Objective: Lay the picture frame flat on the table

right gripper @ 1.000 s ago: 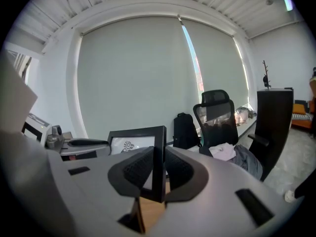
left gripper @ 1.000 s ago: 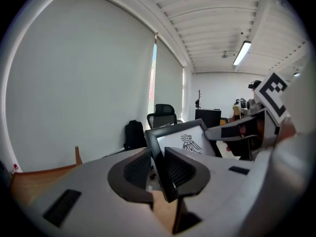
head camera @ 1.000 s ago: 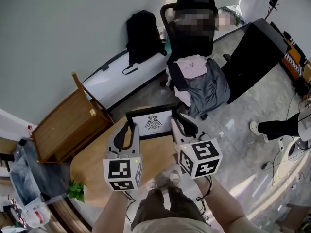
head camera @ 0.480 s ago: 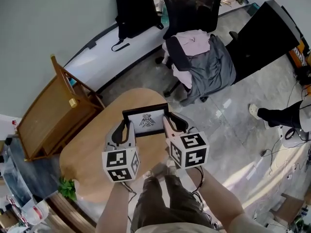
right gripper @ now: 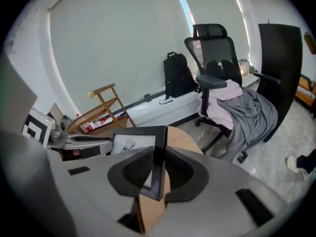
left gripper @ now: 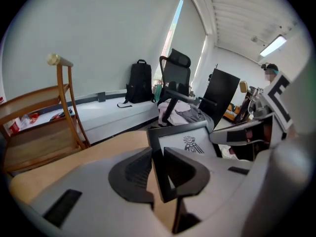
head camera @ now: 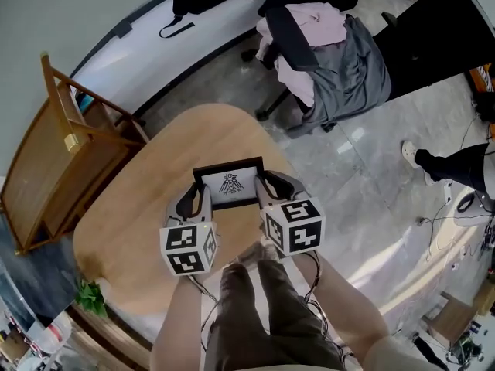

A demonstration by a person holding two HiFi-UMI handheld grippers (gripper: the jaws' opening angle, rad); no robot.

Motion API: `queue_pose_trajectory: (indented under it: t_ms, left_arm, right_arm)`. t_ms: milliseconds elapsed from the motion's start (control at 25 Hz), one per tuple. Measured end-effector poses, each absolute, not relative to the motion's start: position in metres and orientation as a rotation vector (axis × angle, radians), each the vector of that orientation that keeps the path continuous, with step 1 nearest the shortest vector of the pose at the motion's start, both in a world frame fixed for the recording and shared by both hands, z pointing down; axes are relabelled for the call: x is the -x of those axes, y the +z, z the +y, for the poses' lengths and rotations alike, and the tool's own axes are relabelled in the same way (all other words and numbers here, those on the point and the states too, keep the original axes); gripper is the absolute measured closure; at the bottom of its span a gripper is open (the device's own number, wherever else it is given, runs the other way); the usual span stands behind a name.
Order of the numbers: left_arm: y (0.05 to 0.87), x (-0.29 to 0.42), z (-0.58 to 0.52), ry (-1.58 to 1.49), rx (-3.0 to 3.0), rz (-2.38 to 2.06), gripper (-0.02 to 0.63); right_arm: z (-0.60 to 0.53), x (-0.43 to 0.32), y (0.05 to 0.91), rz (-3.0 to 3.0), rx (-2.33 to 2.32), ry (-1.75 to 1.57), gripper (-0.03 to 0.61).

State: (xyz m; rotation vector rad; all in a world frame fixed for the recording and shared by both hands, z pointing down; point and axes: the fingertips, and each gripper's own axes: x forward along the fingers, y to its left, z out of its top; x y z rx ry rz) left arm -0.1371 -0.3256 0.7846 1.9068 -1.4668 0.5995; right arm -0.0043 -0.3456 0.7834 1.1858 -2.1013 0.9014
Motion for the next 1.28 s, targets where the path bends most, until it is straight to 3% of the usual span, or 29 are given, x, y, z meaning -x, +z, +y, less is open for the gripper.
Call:
queue_pose_trajectory:
  t_ms: [640,1280]
  left_arm:
    - [0.973,0.143,-0.290,0.667,-1.699,-1.356,0.543]
    - [1.009,0.144,-0.283,0.658,-1.638,-1.344,0.541]
  right_arm:
    - [-0.310,0.011,0.969,-1.926,-1.089,1.003,0.522]
    - [-0.304,0.010,1.018,-1.863,-1.082,0.939,0.515]
